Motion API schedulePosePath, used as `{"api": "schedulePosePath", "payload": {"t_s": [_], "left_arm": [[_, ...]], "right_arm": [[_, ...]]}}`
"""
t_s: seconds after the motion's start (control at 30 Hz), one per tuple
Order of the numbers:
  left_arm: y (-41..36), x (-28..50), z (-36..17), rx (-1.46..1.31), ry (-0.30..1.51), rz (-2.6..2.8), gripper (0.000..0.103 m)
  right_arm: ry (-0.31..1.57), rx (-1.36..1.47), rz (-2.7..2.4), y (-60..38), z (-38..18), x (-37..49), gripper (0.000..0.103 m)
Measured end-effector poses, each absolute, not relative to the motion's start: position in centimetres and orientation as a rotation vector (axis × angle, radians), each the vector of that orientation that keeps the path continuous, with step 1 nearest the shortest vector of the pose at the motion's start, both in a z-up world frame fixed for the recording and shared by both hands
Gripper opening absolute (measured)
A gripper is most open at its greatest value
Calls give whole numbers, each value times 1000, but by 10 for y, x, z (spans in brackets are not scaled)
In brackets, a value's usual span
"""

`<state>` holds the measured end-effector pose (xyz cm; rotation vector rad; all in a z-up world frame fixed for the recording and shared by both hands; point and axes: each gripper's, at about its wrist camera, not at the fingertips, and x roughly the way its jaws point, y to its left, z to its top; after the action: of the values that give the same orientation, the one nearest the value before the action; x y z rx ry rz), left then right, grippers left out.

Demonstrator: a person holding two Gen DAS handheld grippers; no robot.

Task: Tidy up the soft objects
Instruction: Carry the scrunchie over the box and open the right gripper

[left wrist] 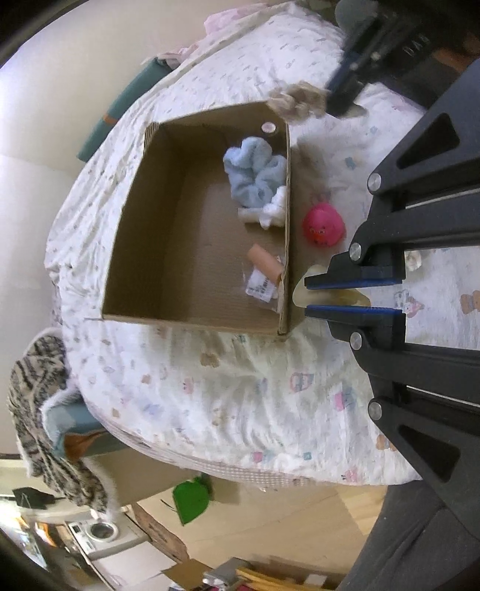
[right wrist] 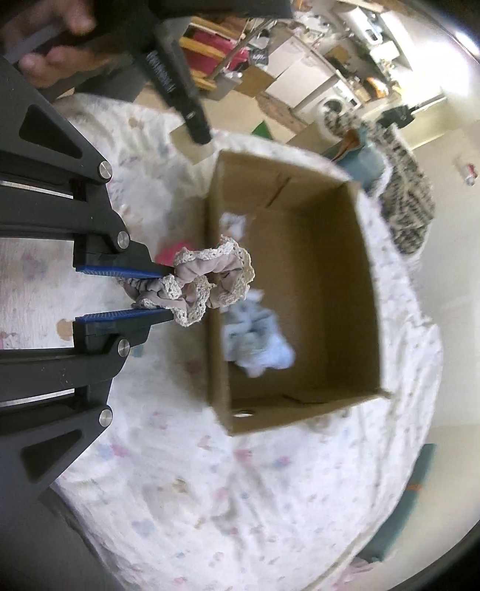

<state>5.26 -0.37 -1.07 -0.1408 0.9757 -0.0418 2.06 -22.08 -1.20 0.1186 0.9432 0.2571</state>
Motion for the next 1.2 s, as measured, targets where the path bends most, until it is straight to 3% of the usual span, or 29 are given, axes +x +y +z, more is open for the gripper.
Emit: {"api": "schedulePosePath", "payload": {"t_s": [0.7,1.2], "left_arm": [[-12,112,73,-105,818,-100,8],[-29,159,15,-140,885,-199,8]], "right_arm": [[805,165,299,-258,48,76,17],[881,267,321,-273,-3,127,17]]}}
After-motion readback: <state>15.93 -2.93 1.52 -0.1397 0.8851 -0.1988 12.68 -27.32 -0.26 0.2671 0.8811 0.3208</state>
